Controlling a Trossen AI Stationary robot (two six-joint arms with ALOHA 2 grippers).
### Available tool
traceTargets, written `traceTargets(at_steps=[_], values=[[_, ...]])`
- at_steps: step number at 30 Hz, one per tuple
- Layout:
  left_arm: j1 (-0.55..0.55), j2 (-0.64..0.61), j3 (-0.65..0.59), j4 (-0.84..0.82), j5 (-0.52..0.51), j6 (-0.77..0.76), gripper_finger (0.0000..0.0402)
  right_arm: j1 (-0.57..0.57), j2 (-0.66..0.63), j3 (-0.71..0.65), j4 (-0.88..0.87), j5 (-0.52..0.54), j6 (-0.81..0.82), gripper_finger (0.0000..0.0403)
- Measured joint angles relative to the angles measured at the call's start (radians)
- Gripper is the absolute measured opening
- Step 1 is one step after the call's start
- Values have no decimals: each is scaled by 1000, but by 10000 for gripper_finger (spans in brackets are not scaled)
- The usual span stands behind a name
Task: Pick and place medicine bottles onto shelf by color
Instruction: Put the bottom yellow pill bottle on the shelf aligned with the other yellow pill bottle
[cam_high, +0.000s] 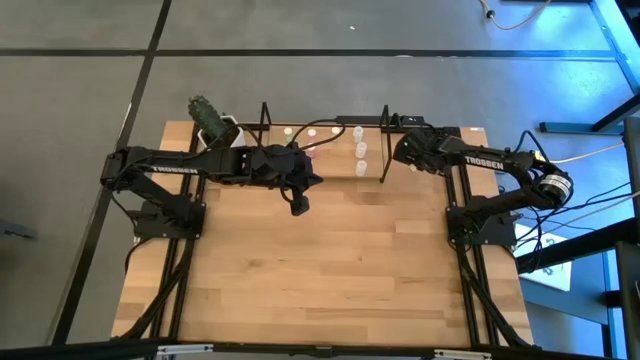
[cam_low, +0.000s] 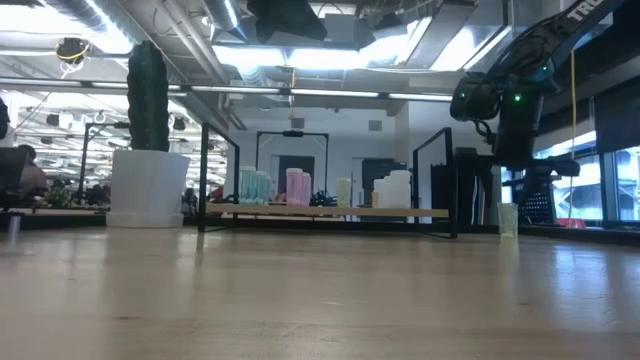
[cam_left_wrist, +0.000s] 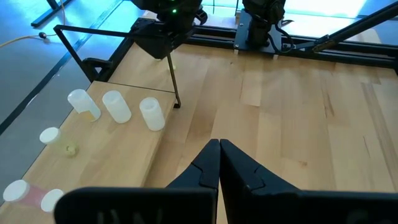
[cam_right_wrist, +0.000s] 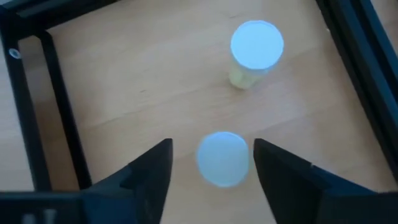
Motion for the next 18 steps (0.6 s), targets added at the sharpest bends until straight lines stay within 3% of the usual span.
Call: traceTargets(at_steps=[10,14,18], values=[[0,0,0,0,0,0,0,0,0,1,8,-10,0,109],[0,0,0,0,0,0,0,0,0,1,9,-11,-1,109],[0,0,0,0,0,0,0,0,0,1,3,-22,-4,139]])
